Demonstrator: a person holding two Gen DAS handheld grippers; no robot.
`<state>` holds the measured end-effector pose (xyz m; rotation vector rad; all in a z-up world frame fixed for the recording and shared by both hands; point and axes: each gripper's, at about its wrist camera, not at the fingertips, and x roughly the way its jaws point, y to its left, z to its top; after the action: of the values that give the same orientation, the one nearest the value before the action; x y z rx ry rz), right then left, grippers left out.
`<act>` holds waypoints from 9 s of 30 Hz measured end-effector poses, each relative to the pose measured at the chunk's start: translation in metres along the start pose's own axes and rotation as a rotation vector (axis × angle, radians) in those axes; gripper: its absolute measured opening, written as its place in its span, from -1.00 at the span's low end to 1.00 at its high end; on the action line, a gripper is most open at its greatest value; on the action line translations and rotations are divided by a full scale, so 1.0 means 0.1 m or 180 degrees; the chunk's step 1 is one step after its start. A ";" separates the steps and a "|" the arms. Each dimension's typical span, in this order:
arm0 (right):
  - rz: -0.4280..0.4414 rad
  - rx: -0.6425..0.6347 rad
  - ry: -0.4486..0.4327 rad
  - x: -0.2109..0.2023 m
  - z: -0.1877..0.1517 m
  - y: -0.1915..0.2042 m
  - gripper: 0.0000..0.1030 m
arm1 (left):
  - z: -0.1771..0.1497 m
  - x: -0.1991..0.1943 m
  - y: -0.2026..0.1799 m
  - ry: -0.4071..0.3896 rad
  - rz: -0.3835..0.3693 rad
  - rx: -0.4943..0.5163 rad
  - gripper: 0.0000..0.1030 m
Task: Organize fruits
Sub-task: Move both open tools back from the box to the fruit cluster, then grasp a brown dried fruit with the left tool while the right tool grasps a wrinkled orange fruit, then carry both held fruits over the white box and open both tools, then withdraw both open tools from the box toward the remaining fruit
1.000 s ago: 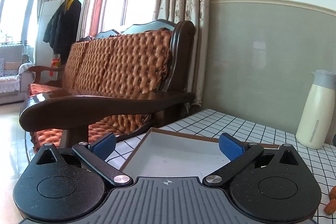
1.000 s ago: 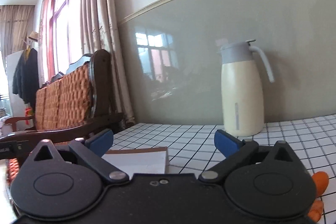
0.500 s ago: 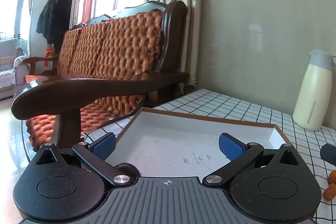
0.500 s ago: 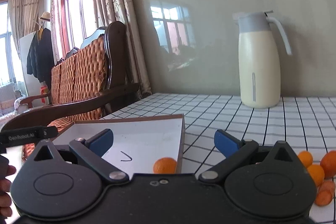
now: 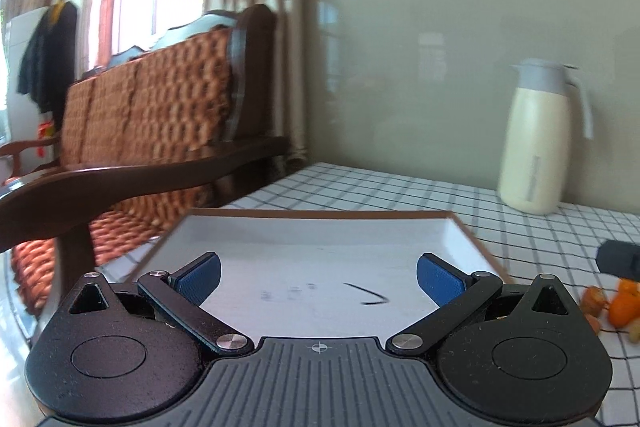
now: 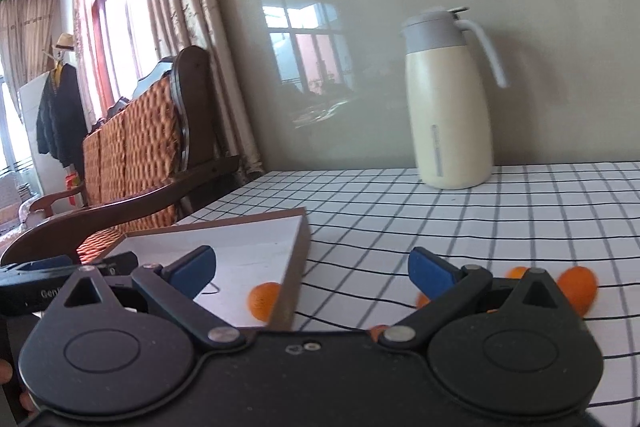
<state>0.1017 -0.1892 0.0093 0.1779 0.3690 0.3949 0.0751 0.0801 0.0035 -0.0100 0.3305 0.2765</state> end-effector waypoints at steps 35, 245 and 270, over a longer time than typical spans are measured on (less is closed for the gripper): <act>-0.1097 0.0550 0.0084 -0.59 -0.13 -1.12 0.66 | -0.26 -0.21 -1.53 0.0189 -0.1254 0.0682 1.00; 0.0314 0.0125 -0.0143 0.75 -0.06 0.72 0.88 | 0.10 0.11 1.02 -0.0114 0.0606 -0.0284 1.00; 0.0470 0.0057 0.0043 0.54 -0.02 0.66 0.88 | 0.02 -0.12 1.00 -0.0106 0.0725 -0.0394 1.00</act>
<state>0.1245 -0.1073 0.0059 0.2207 0.3739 0.5388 0.0375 0.1734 0.0133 -0.0899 0.2812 0.5222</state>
